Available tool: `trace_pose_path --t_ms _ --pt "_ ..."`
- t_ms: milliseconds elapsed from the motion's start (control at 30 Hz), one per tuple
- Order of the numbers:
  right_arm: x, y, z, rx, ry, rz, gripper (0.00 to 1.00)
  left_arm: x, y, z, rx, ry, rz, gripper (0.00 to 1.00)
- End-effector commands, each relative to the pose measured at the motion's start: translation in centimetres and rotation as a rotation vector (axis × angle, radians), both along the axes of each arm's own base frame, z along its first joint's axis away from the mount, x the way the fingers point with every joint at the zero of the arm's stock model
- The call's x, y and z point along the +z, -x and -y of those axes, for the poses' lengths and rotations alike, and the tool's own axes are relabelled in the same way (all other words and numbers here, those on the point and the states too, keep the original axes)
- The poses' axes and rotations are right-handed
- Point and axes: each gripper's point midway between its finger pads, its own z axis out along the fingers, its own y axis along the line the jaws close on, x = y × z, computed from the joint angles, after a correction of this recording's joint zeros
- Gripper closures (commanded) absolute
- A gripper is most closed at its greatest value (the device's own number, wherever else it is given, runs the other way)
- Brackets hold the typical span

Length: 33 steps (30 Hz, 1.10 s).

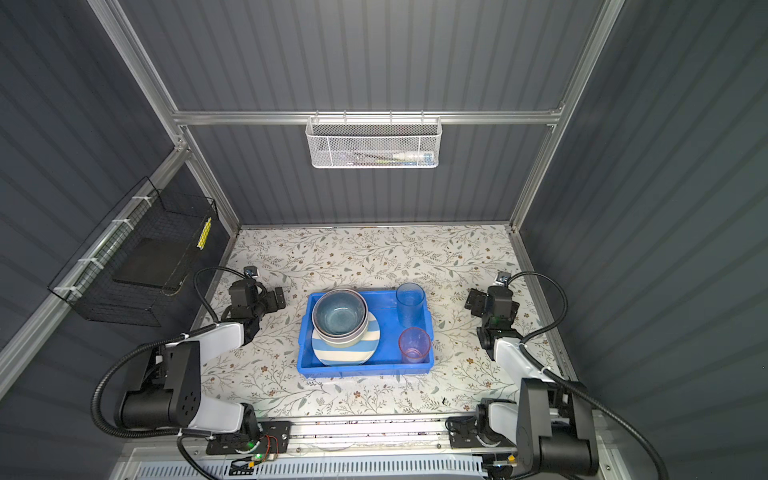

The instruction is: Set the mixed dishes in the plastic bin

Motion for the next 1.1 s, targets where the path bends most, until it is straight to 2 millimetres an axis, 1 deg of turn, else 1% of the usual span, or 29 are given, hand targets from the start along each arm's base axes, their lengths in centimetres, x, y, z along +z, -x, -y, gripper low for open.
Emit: trace_pose_path --t_ms 0,67,133,167,233,267,300,333,367,400,467,533,633,833,933,1067 --pt "2.3 -1.8 -0.6 0.059 0.012 0.156 0.01 1.7 -1.7 -0.2 -0.009 0.001 0.167 0.0" --pt "2.4 -2.1 -0.8 0.073 0.005 0.169 0.01 0.5 -1.7 0.3 -0.037 0.015 0.176 0.0" --pt "2.8 -2.3 -1.0 0.082 0.008 0.203 0.01 0.1 -1.9 0.8 -0.063 0.019 0.213 0.0" --pt "2.9 -2.3 -1.0 0.092 0.017 0.221 0.01 -0.4 -1.9 1.5 -0.107 0.02 0.198 0.0" --pt "2.3 -2.4 -1.2 0.106 0.021 0.256 0.01 -1.0 -1.9 1.5 -0.11 0.025 0.216 0.0" --pt "1.6 -2.3 -1.4 0.115 0.021 0.267 0.01 -0.9 -2.0 1.5 -0.109 0.021 0.233 0.0" --pt "1.3 -2.3 -1.5 0.123 0.029 0.302 0.01 -1.4 -1.7 1.6 -0.114 0.025 0.189 0.0" --pt "1.8 -2.2 -1.6 0.127 0.033 0.332 0.01 -1.3 -1.9 1.6 -0.115 0.024 0.2 0.0" --pt "1.5 -2.1 -1.5 0.118 0.024 0.298 0.01 -1.1 -2.1 1.7 -0.119 0.022 0.224 0.0" --pt "1.0 -2.1 -1.1 0.098 0.016 0.257 0.01 -1.5 -2.1 1.7 -0.119 0.024 0.188 0.0" --pt "1.3 -2.7 -1.4 0.111 0.038 0.29 0.01 -1.3 -2.3 1.5 -0.112 0.017 0.199 0.0" --pt "1.0 -2.6 -1.5 0.112 0.028 0.248 0.01 -1.5 -2.2 1.6 -0.114 0.02 0.185 0.0" --pt "1.4 -2.5 -1.5 0.116 0.035 0.286 0.01 -1.4 -2.2 1.6 -0.115 0.019 0.198 0.0" --pt "1.2 -2.6 -1.5 0.116 0.033 0.272 0.01 -1.3 -2.2 1.6 -0.117 0.018 0.202 0.0" --pt "1.0 -2.9 -1.5 0.116 0.035 0.254 0.01 -1.3 -2.2 1.6 -0.117 0.017 0.202 0.0" --pt "1.2 -2.8 -1.7 0.118 0.043 0.264 0.01 -1.3 -2.2 1.6 -0.117 0.018 0.202 0.0"
